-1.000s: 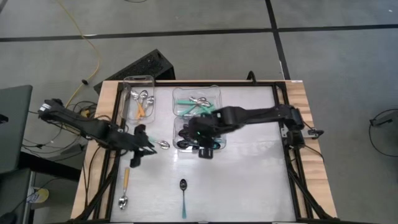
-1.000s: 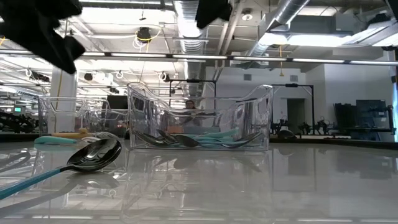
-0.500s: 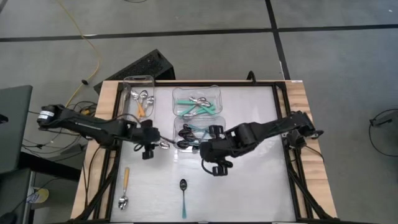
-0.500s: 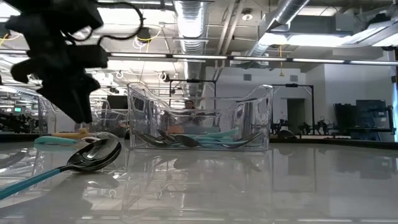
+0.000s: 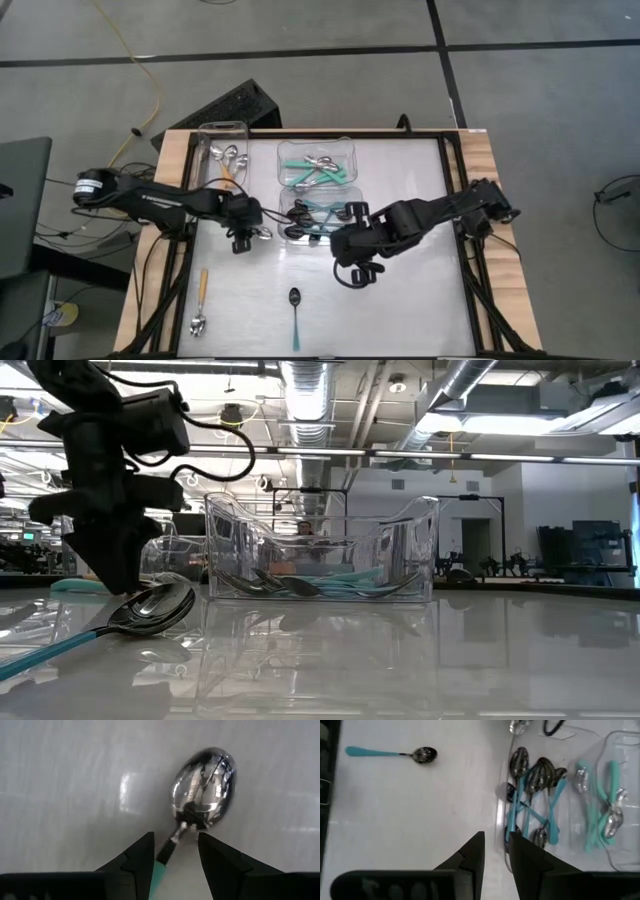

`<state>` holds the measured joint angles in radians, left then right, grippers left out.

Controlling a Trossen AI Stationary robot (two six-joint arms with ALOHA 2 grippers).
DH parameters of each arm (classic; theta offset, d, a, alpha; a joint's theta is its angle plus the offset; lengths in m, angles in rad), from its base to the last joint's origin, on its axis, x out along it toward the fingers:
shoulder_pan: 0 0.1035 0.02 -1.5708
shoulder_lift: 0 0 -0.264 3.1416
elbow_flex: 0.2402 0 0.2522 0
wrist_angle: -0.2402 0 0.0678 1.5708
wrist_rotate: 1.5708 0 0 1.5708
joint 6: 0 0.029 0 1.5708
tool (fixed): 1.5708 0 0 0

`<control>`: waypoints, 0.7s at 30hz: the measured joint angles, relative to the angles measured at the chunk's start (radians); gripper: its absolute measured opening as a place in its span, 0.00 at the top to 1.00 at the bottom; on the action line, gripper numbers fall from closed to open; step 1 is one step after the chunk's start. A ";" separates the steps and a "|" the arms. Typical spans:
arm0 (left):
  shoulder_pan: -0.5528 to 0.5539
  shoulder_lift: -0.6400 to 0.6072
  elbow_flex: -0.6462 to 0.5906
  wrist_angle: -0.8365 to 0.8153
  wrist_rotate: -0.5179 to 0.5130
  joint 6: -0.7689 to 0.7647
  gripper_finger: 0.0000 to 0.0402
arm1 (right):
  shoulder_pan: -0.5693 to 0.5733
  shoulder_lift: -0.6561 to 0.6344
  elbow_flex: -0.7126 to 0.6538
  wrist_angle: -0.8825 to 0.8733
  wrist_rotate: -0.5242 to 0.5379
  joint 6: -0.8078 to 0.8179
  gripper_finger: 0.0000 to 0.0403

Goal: Sort silverware by color (type)
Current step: Put the green spoon into the top right transparent bin

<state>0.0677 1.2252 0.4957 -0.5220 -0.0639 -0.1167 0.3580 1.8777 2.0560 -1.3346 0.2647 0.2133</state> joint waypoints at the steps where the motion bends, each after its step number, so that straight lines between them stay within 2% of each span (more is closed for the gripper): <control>1: 0.000 0.013 0.000 0.002 0.000 0.002 0.65 | 0.003 -0.005 0.000 -0.007 0.008 0.002 0.73; 8: -0.001 0.065 0.006 0.012 0.020 0.035 0.69 | 0.023 -0.024 0.000 -0.040 0.059 0.036 0.73; 16: 0.000 0.001 -0.001 0.017 0.010 0.037 0.97 | 0.042 -0.051 0.000 -0.078 0.066 0.049 0.73; 21: 0.000 -0.056 -0.001 0.016 0.014 0.031 0.99 | 0.055 -0.109 -0.047 -0.090 0.122 0.059 0.73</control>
<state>0.0677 1.1692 0.4947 -0.5060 -0.0497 -0.0856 0.4128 1.7687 2.0090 -1.4250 0.3870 0.2718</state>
